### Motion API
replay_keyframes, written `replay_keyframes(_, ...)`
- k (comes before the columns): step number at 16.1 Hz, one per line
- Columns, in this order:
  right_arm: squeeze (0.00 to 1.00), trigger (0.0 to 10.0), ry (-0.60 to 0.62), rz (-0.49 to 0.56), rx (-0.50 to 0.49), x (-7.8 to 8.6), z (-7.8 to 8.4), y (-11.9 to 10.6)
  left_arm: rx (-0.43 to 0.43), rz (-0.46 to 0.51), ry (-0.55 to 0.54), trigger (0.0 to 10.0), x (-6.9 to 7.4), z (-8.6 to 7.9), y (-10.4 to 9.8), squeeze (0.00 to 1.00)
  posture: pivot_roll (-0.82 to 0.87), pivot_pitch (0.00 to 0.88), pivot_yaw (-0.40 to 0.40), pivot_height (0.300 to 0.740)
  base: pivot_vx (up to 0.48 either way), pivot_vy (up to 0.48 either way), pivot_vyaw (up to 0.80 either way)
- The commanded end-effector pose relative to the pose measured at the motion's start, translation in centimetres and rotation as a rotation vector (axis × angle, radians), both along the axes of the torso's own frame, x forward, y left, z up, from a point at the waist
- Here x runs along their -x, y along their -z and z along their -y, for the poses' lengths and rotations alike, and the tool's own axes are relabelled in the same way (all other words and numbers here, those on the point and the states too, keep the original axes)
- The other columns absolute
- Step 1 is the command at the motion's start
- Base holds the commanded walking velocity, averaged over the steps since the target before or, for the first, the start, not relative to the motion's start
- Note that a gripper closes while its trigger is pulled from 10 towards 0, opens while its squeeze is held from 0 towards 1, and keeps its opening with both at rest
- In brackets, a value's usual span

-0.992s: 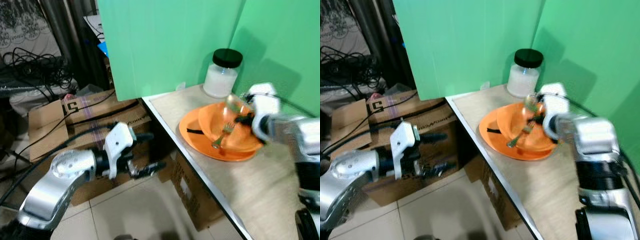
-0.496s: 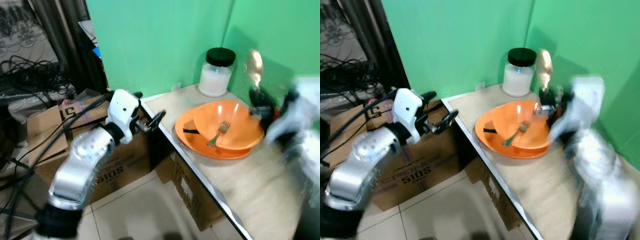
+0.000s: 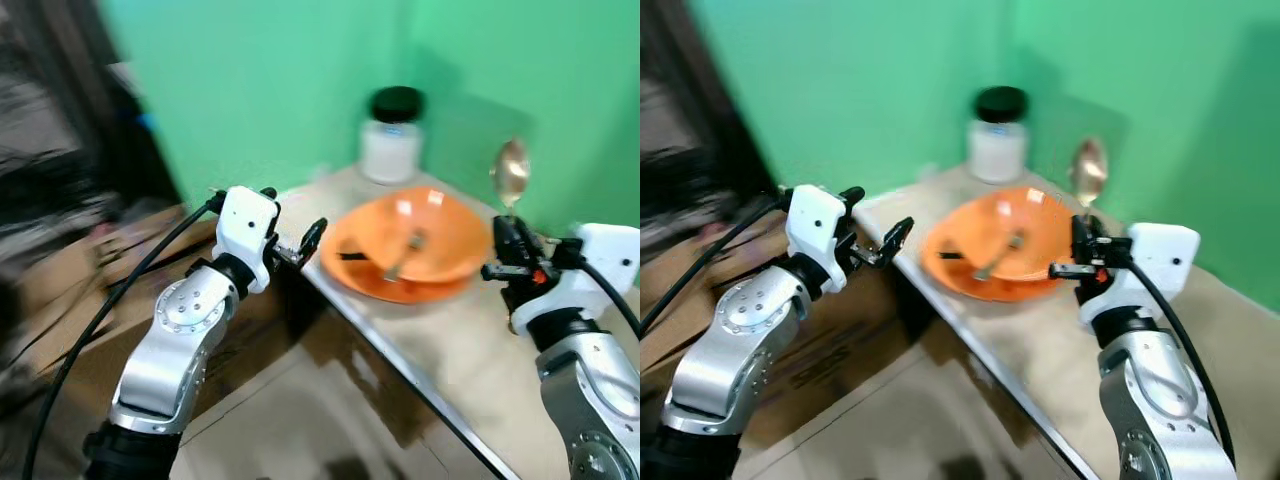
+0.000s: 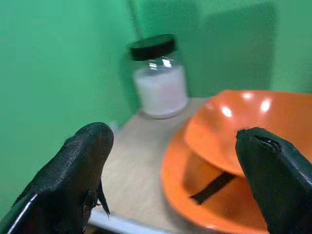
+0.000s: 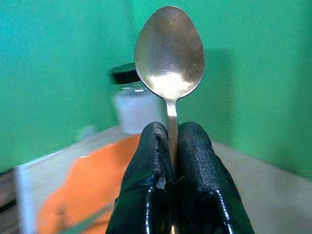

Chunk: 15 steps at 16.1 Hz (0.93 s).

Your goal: Setting the table

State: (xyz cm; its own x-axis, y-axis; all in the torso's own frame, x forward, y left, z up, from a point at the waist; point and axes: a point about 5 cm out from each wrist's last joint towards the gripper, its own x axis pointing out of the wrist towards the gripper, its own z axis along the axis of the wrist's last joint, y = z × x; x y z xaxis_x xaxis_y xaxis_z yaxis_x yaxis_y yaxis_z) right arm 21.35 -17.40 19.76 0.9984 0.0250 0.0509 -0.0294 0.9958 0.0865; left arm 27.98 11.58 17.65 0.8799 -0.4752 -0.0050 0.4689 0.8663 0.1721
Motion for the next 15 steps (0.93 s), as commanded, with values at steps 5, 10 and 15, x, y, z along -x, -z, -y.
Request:
replay_keyframes(5,0.0,10.0,-0.128,-0.02,0.04,-0.9,-1.9,0.5,0.044,-0.013,-0.137,10.0,0.7,-1.6,0.3,0.0,-0.02,0.0,0.028,0.74,0.0,0.0,-0.58)
replay_keyframes(10,0.0,10.0,-0.142,-0.048,0.053,-1.1,-2.0,1.1,0.044,-0.016,-0.141,10.0,0.6,-1.3,0.5,0.0,-0.02,0.0,0.032,0.74,-0.11,0.0,0.0)
replay_keyframes(15,0.0,10.0,-0.135,-0.055,0.05,-1.2,-2.1,1.2,0.037,-0.011,-0.135,10.0,0.4,-1.3,0.3,0.0,-0.02,0.0,0.032,0.74,-0.289,0.0,0.0)
